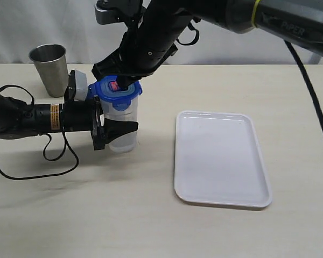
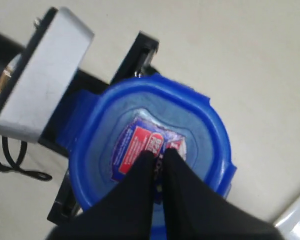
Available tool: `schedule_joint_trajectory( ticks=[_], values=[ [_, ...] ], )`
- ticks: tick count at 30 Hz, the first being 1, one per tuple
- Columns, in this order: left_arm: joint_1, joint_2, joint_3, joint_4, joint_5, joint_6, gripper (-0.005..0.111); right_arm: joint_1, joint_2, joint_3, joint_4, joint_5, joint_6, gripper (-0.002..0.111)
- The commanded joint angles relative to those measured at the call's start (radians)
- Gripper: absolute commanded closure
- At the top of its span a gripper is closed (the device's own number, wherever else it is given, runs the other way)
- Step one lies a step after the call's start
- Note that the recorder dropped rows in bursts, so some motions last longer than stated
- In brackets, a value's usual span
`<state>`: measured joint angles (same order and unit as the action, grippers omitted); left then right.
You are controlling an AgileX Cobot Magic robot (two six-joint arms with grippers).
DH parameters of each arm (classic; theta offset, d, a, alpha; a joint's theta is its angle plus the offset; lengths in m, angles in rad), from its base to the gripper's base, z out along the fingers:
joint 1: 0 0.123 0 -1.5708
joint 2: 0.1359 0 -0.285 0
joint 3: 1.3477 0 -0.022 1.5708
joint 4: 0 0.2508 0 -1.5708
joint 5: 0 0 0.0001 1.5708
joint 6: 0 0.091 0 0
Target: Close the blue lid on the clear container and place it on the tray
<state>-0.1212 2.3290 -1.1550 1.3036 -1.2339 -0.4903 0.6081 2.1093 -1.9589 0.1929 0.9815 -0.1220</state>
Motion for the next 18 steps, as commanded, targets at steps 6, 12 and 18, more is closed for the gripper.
schedule_joint_trajectory(
  ticks=[6, 12, 18],
  values=[
    [-0.007, 0.021, 0.003, -0.045, 0.013, 0.050, 0.107, -0.003, 0.027, 0.000, -0.004, 0.017, -0.023, 0.104],
    [-0.005, 0.021, 0.003, -0.031, 0.013, 0.046, 0.053, -0.003, 0.028, 0.000, -0.004, 0.027, -0.023, 0.104],
    [0.063, 0.021, 0.003, 0.022, 0.013, 0.050, 0.021, -0.003, 0.028, 0.000, -0.004, 0.048, -0.023, 0.104]
  ],
)
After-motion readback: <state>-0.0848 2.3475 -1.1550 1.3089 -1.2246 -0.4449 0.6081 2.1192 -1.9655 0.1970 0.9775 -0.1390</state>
